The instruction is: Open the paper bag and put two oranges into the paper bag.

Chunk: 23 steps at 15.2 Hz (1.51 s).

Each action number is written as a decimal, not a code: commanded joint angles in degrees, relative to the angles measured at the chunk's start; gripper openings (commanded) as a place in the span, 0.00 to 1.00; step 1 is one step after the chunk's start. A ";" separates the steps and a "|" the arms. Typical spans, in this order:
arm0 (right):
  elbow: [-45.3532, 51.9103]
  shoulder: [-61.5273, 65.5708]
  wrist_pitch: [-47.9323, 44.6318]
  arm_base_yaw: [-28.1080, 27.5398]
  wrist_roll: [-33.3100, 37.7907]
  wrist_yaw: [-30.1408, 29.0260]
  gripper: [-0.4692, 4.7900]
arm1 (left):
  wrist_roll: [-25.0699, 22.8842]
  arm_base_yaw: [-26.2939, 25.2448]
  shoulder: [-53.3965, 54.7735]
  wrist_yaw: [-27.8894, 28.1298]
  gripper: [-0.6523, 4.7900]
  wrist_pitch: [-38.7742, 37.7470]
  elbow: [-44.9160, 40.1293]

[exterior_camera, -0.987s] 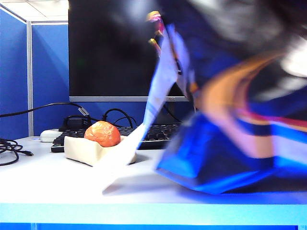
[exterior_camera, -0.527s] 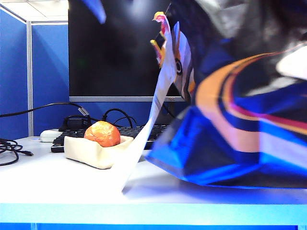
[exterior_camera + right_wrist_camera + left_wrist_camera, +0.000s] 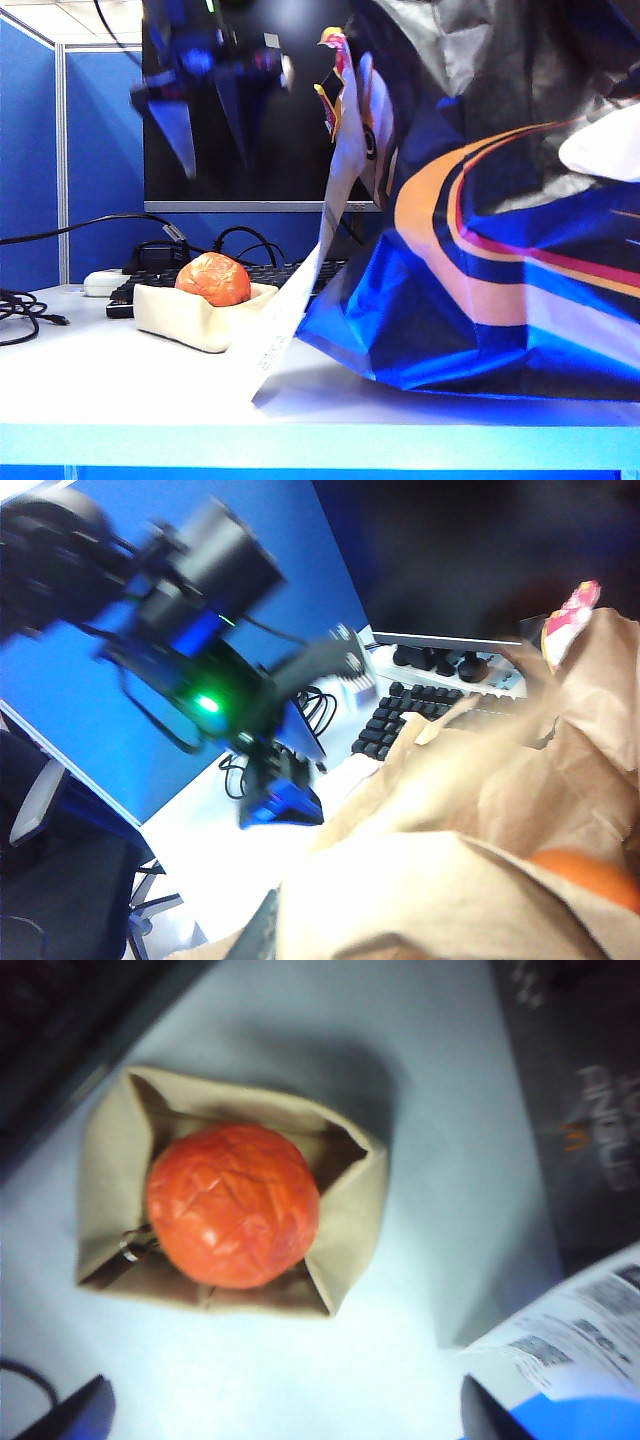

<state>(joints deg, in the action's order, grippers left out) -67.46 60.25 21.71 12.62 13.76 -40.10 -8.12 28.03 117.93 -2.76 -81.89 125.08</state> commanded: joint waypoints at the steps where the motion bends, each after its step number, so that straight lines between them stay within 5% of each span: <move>1: -0.28 -0.22 -1.42 -0.04 -0.35 -0.09 0.09 | 1.44 -0.02 1.27 0.15 1.00 -0.20 0.17; 5: -0.31 -0.22 -2.29 -0.02 -0.33 -0.13 0.09 | 2.71 -0.09 3.10 3.28 1.00 -0.17 0.17; 23: -0.31 -0.22 -2.69 -0.02 -0.35 -0.76 0.09 | 2.78 -0.74 13.66 1.05 1.00 2.27 0.17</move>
<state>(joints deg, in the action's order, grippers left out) -67.46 60.25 20.23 12.62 13.76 -40.64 -5.52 27.24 131.85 -1.34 -79.59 125.03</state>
